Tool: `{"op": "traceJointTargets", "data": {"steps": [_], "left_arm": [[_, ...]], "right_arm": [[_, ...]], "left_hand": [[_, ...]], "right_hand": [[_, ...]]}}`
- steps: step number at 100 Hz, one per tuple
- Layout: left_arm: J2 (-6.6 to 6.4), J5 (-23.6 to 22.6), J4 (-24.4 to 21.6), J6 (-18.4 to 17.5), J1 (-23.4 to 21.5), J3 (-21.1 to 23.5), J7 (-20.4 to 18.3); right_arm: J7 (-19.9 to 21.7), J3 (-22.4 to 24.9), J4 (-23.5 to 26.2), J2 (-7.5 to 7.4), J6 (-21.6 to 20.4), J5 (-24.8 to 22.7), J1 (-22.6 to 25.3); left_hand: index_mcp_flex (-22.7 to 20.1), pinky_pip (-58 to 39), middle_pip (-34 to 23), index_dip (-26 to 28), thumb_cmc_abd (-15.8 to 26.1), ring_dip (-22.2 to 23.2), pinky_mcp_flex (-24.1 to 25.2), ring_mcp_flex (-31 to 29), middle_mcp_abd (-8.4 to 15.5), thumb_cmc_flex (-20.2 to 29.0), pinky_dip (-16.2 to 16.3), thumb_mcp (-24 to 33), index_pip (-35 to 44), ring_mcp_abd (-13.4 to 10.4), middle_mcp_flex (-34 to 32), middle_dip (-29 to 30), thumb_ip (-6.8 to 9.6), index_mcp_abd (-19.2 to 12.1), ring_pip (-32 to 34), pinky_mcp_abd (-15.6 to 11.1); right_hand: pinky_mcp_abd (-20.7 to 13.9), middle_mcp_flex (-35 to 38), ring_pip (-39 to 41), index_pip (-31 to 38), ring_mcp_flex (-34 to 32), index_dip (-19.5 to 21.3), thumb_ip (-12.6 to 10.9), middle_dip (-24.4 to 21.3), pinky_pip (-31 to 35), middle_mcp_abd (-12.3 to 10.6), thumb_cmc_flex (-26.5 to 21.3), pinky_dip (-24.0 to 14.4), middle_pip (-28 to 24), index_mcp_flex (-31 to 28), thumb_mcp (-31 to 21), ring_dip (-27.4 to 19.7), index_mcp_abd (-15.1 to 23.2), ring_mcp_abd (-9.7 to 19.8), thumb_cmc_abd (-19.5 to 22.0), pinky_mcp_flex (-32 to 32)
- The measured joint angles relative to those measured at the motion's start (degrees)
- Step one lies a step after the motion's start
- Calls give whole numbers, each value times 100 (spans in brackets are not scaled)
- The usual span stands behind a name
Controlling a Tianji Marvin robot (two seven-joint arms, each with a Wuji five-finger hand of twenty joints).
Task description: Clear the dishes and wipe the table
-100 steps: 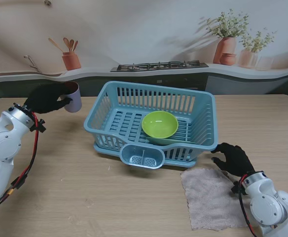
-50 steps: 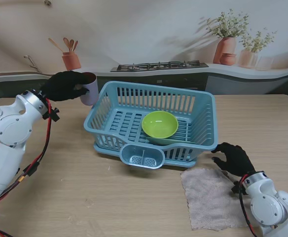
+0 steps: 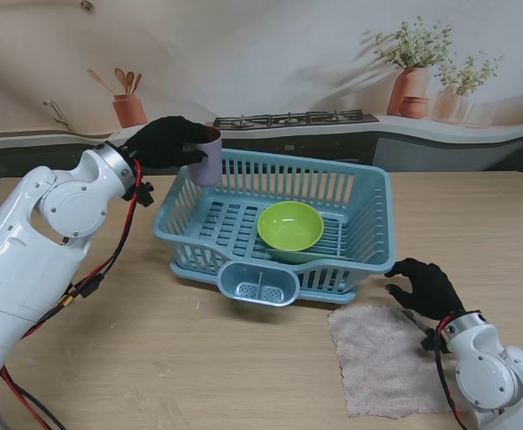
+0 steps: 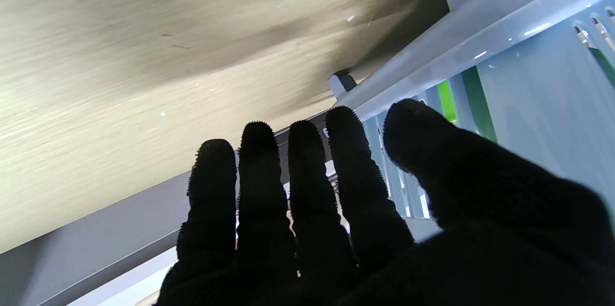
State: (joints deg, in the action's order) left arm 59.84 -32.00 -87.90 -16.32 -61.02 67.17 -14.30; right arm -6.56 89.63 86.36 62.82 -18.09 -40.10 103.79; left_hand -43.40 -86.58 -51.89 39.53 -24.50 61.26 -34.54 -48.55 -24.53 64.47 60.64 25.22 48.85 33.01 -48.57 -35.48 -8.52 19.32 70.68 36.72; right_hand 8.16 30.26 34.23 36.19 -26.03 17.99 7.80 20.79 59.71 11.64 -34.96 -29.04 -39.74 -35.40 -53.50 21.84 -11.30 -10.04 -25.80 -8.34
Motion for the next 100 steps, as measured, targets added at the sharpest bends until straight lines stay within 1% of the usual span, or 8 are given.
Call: {"op": "traceJointTargets", "data": {"steps": [5, 7, 14, 26, 44, 54, 84, 100], "left_arm": [[29, 100, 26, 148, 93, -153, 0], [43, 114, 43, 163, 133, -211, 0], [86, 139, 101, 194, 255, -393, 0], [152, 226, 185, 377, 419, -680, 34], [249, 286, 384, 536, 584, -993, 171], [298, 285, 537, 554, 648, -1118, 287], [446, 228, 1137, 671, 829, -1549, 844], [524, 236, 1408, 748, 925, -1744, 966]], "right_arm": [[-6, 0, -4, 0, 0, 2, 0], [-9, 0, -6, 1, 0, 2, 0], [-18, 1, -7, 2, 0, 2, 2], [-21, 4, -8, 3, 1, 4, 6], [-31, 13, -10, 7, 1, 9, 15], [-34, 17, -10, 9, 0, 14, 18], [-47, 21, -15, 12, 7, 17, 20], [-45, 8, -23, 12, 17, 21, 20]], "left_hand": [[0, -1, 0, 0, -1, 0, -18, -27, 0, 0, 0, 0, 2, -1, -1, 0, -1, 0, 0, 0], [0, -1, 0, 0, -1, 0, -35, -47, 0, -1, 0, 0, 10, -5, -3, 0, -55, 0, 0, 0], [0, -2, 0, 0, -2, 0, -53, -58, 0, -1, 0, 0, 15, -7, -4, 0, -55, 0, 0, 0], [0, -4, 0, 0, -2, 0, -54, -59, 0, -1, 0, 0, 16, -9, -4, 0, -55, 0, 0, 0], [0, -4, -1, 0, -2, 0, -55, -60, 0, -1, 0, 0, 18, -10, -4, 0, -56, 0, 0, 0], [0, -5, -1, 0, -2, 0, -55, -61, 0, -1, 0, 0, 18, -11, -4, 0, -56, 0, 0, 0], [0, -6, -1, 0, -9, 0, -56, -62, 0, -1, 0, 0, 26, -14, -4, 0, -56, 0, 0, 0], [0, -5, -1, 0, -9, 0, -56, -62, 0, -1, 0, 0, 28, -17, -4, 0, -56, 0, 0, 0]], "right_hand": [[0, 0, 0, 0, 0, 0, 0, 0, 0, 0, 0, 0, 0, 0, 0, 0, 0, 0, 0, 0], [0, 0, 0, -1, 0, 0, 0, 0, 0, 0, 0, 0, 0, 0, 0, 0, 0, 0, 0, 0], [0, 0, 0, -1, 0, 0, 0, 0, 0, 0, 0, 0, 0, 0, 0, 0, 0, 0, 0, 0], [0, 0, 0, -5, 0, 0, 0, 0, 0, 0, 0, 0, 0, 0, 0, 0, 0, 0, 0, 0], [0, 0, 0, -9, 0, 0, 0, 0, 0, 0, 0, 0, 1, 0, 0, 0, 0, 0, 0, 0], [0, 0, 0, -9, 0, 0, 0, 0, 0, 0, 0, 0, 1, 0, 0, 0, 0, 0, 0, 0], [0, 1, 0, -9, 0, 0, 0, 0, 0, 0, 0, 0, 1, 0, 0, 0, 0, 0, 0, 0], [0, 0, 0, -10, 0, 0, 0, 0, 0, 0, 0, 0, 1, 0, 0, 0, 0, 0, 0, 0]]}}
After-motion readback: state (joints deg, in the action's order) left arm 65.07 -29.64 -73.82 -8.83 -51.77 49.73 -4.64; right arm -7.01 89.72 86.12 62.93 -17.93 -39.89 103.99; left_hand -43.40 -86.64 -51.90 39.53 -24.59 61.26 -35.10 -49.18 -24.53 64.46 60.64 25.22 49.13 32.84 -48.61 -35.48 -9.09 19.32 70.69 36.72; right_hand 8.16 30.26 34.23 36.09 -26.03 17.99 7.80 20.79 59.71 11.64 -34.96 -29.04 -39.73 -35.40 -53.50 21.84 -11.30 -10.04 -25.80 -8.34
